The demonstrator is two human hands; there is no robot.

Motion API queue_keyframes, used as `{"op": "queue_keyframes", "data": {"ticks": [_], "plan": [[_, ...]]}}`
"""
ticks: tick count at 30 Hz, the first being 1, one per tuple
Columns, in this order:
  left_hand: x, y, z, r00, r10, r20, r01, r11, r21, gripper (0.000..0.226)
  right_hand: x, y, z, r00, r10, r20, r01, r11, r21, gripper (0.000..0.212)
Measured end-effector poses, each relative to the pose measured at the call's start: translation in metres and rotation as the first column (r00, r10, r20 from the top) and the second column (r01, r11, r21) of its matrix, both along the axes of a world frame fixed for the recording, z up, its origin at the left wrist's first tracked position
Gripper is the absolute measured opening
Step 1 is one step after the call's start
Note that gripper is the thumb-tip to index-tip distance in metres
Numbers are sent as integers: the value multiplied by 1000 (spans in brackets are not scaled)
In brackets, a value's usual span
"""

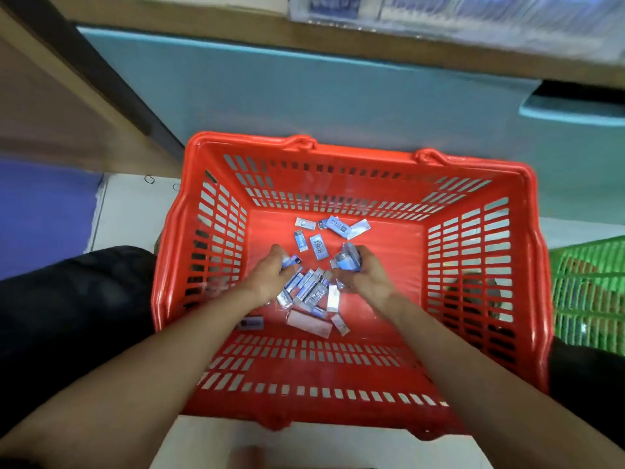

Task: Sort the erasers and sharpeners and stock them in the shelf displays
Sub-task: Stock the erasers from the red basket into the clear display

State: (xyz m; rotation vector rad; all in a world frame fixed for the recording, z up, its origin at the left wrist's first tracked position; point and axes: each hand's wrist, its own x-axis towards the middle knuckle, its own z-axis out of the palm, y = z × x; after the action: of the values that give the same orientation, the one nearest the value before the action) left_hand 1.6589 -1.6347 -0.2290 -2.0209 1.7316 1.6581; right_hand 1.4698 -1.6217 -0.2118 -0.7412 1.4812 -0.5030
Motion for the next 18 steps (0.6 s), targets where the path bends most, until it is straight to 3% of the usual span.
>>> {"op": "queue_keyframes", "data": {"ticks": [2, 8, 15, 18], "plan": [[-2, -3, 22, 999, 4, -46, -3, 1000, 23, 22, -5, -2, 25, 998, 27, 54, -26, 999, -29, 37], [-11, -16, 99, 972, 86, -221, -105, 992, -76, 32, -17, -10, 110, 991, 132, -16, -132, 962, -237, 32], [-12, -30, 228, 945, -175, -277, 96, 956, -276, 41, -21, -18, 216, 985, 162, -53, -169, 890, -424, 27], [-18, -28, 274, 922, -265, -283, 143, 911, -388, 23, -25, -15, 257, 985, 172, -24, -164, 875, -455, 27]]}}
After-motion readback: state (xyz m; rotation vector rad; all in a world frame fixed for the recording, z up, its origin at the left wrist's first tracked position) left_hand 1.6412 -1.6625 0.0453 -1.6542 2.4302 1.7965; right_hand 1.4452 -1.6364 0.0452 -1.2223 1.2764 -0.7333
